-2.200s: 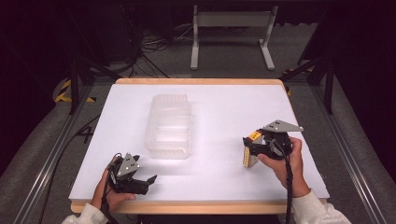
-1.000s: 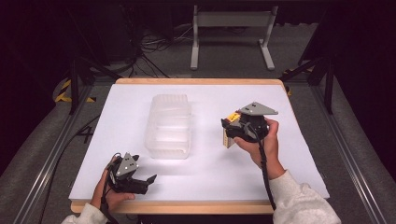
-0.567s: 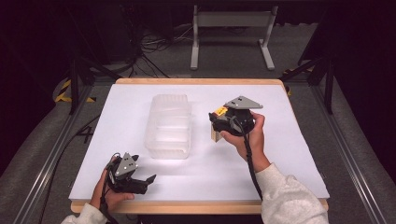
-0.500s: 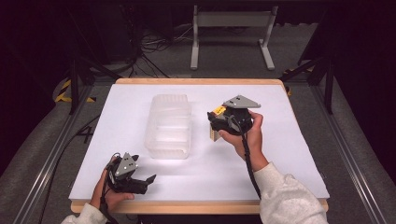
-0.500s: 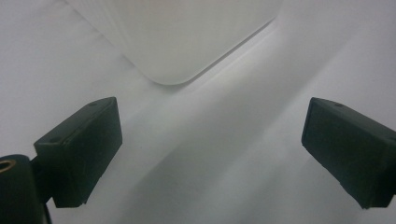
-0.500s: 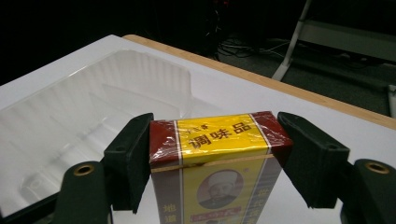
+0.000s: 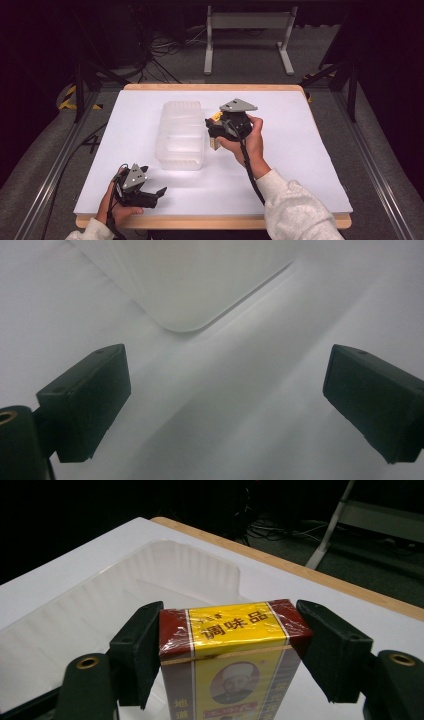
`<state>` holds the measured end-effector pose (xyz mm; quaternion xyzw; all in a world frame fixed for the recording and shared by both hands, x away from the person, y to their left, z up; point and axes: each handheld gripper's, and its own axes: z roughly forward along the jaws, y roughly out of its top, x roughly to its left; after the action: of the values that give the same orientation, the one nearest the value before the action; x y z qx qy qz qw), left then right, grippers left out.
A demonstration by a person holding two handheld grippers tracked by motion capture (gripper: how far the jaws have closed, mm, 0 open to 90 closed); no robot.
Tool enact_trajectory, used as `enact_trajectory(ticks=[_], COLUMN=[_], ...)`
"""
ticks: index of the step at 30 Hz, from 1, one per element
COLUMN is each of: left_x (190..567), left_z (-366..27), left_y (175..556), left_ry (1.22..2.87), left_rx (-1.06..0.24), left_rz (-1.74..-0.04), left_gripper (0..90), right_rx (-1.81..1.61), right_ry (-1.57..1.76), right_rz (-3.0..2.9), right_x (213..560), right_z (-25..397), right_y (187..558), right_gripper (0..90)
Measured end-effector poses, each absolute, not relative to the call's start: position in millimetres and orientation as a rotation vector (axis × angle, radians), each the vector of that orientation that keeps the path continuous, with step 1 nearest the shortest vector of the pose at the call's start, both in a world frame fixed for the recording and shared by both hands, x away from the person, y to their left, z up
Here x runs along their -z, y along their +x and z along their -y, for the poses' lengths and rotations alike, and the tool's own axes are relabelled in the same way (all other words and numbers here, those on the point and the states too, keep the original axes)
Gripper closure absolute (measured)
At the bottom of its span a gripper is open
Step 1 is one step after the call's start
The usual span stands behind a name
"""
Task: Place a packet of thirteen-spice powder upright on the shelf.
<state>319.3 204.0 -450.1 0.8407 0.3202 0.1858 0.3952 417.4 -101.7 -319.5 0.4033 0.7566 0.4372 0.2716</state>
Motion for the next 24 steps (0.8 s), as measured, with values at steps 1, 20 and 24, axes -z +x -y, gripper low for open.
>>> enact_trajectory(ticks=[1,20,24], left_x=[450.1,450.9,451.1], left_z=[-204.3,-203.8,-204.4], left_y=[319.5,319.1,319.2], left_ry=[2.132,2.137,2.135], left_rx=[-0.471,-0.465,-0.467], left_rz=[-0.808,-0.8,-0.807], left_gripper=[5.8,5.8,5.7], right_rx=[-1.185,-1.21,-1.228], right_ry=[1.089,1.118,1.111], right_rz=[-2.038,-2.024,-2.009], right_x=[319.7,313.9,308.4], right_z=[98.1,59.2,57.0], right_y=[417.7,437.1,436.0], right_gripper=[30.4,30.4,30.4])
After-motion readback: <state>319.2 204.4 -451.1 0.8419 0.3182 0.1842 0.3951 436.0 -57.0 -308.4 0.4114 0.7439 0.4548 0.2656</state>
